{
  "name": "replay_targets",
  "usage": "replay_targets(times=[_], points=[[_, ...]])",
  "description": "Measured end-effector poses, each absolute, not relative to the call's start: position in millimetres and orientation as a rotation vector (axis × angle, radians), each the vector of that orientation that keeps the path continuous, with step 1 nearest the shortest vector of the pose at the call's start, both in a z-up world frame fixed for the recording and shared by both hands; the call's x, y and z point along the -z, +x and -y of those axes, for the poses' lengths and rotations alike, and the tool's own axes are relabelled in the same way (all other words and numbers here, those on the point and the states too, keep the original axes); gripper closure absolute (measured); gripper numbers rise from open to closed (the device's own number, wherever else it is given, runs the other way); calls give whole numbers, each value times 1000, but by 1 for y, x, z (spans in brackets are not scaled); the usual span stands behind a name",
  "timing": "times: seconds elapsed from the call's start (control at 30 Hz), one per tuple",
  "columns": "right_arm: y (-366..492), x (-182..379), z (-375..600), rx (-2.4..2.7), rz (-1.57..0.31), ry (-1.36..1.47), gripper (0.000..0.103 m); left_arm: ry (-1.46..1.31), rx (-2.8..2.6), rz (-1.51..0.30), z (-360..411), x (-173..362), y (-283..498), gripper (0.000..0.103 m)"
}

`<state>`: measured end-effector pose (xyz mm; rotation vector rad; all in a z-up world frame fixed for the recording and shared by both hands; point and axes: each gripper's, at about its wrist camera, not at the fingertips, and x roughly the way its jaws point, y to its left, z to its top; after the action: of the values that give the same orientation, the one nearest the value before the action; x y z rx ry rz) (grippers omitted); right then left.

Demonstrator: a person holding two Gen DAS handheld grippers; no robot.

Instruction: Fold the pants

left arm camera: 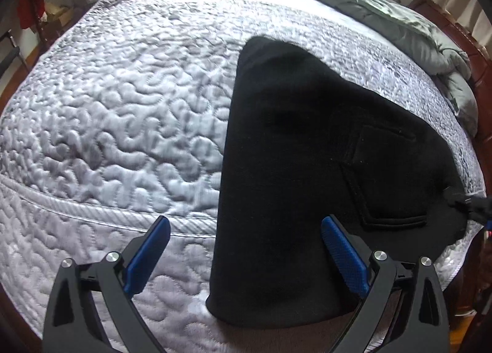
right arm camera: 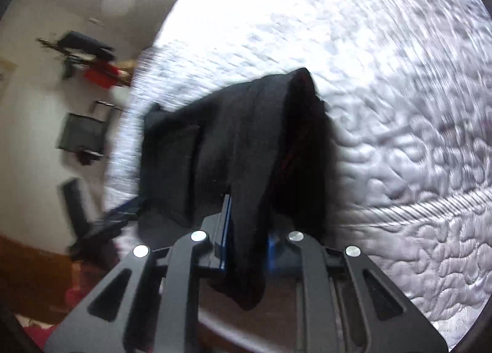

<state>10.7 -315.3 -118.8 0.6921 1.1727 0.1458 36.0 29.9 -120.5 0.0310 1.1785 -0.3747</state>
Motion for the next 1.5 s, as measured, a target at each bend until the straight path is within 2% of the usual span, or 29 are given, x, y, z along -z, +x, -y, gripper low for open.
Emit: replay_targets(times=[0.17, 0.23, 0.3, 0.37, 0.57, 0.63, 0.67, 0.7, 0.83, 0.93, 1.03, 1.07, 1.1, 1.3, 1.5], points=[[11, 143, 315, -144, -1190, 737, 82, -4, 389, -1198, -35, 133, 36, 3], [11, 134, 314, -157, -1189, 704, 75, -23, 397, -1213, -40, 128, 38, 3], [11, 118, 319, -149, -1169, 671, 55, -36, 418, -1204, -44, 118, 41, 4], [12, 100, 327, -158, -1112, 675, 50, -42, 427, -1177, -49, 107, 58, 4], [58, 93, 344, -134, -1119, 697, 50, 10, 403, -1171, -45, 99, 94, 4], [73, 103, 351, -139, -1132, 739, 60, 31, 401, -1175, -40, 101, 97, 4], [79, 107, 353, -149, -1134, 757, 74, 48, 396, -1175, -37, 103, 97, 4], [84, 110, 352, -156, -1131, 769, 81, 57, 396, -1174, -35, 106, 96, 4], [93, 108, 351, -120, -1118, 692, 85, 53, 396, -1183, -20, 119, 87, 3], [98, 131, 354, -57, -1158, 723, 86, 33, 401, -1199, -19, 126, 89, 3], [95, 139, 358, -57, -1143, 771, 84, 16, 400, -1215, -22, 125, 93, 3], [93, 136, 358, -64, -1141, 768, 79, 12, 402, -1218, -23, 124, 93, 3], [90, 131, 358, -62, -1143, 753, 68, 8, 407, -1225, -26, 121, 91, 4], [35, 99, 350, -122, -1117, 728, 50, -35, 439, -1223, -46, 107, 66, 4], [-19, 107, 333, -212, -1144, 784, 49, -19, 467, -1240, -48, 115, 39, 4]])
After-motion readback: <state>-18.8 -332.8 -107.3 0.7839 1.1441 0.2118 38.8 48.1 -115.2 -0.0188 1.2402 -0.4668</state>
